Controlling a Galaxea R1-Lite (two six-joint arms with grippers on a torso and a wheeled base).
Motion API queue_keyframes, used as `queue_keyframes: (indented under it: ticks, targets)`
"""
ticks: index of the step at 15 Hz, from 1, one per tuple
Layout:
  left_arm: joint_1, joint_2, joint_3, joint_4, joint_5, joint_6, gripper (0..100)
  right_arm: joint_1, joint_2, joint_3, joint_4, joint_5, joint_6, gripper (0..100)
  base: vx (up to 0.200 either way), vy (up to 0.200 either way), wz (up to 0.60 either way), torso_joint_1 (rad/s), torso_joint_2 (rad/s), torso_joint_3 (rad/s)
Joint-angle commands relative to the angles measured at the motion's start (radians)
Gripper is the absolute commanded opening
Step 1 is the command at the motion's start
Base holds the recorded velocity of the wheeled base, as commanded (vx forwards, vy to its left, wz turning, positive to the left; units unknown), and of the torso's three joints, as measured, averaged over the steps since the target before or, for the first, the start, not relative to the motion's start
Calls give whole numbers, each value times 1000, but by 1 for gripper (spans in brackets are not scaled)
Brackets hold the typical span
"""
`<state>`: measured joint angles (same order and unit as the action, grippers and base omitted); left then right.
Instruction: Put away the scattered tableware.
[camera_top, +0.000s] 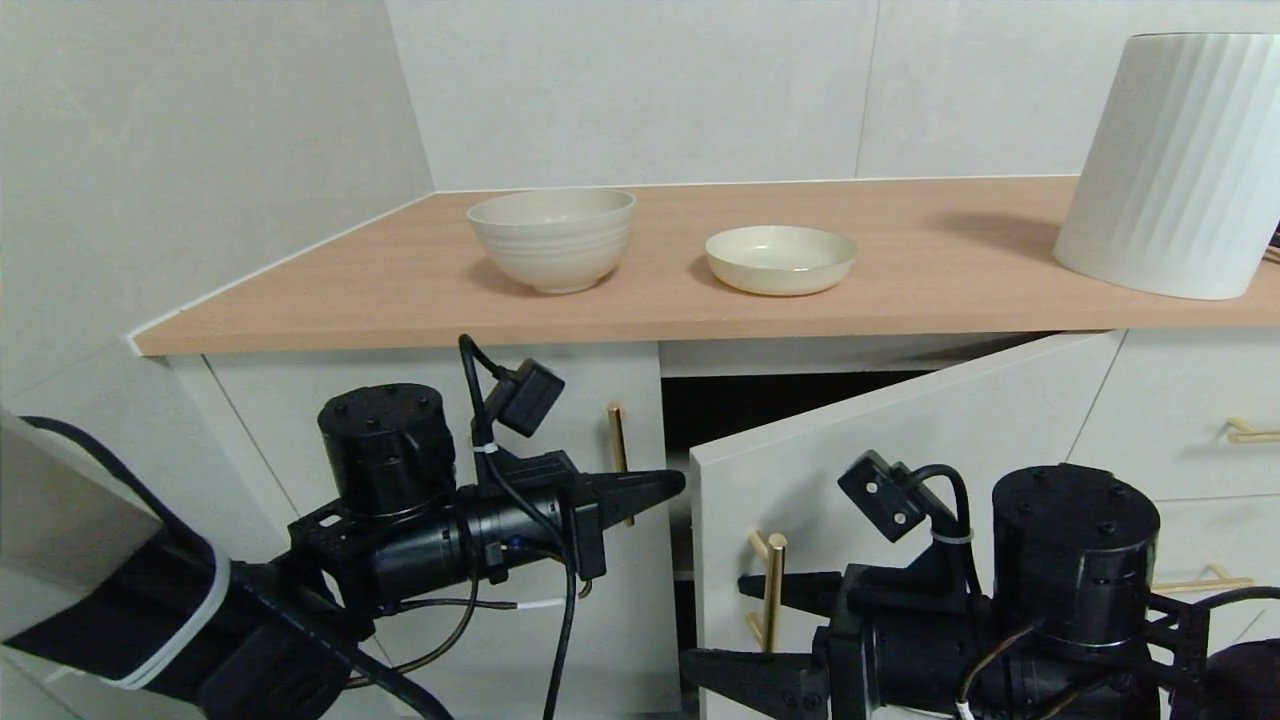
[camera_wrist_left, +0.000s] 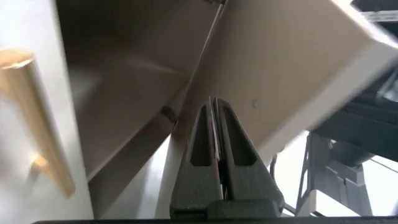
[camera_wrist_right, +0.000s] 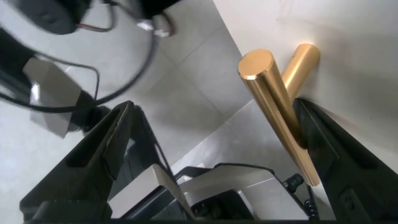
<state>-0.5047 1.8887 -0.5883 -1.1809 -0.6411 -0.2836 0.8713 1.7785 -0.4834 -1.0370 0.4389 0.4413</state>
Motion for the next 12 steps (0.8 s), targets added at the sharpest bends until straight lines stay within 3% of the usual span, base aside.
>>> queue_keyframes:
  ticks: [1, 3, 7, 9, 12]
  targets:
    - [-17, 46, -7, -16, 1, 0, 0, 0, 2, 16, 2, 29, 1, 100, 0, 0, 0, 0, 0, 0]
    - [-44, 59, -7, -33, 8, 0, 0, 0, -2, 17, 2, 37, -1, 100, 0, 0, 0, 0, 0, 0]
    - [-94, 130, -25, -129, 84, -2, 0, -2, 2, 17, 3, 37, -3, 100, 0, 0, 0, 0, 0, 0]
    - [-109, 150, -25, -184, 95, -32, 0, -8, 1, 17, 3, 37, -4, 100, 0, 0, 0, 0, 0, 0]
    - [-135, 145, -21, -195, 90, -42, 0, -48, -1, 14, 3, 37, -6, 100, 0, 0, 0, 0, 0, 0]
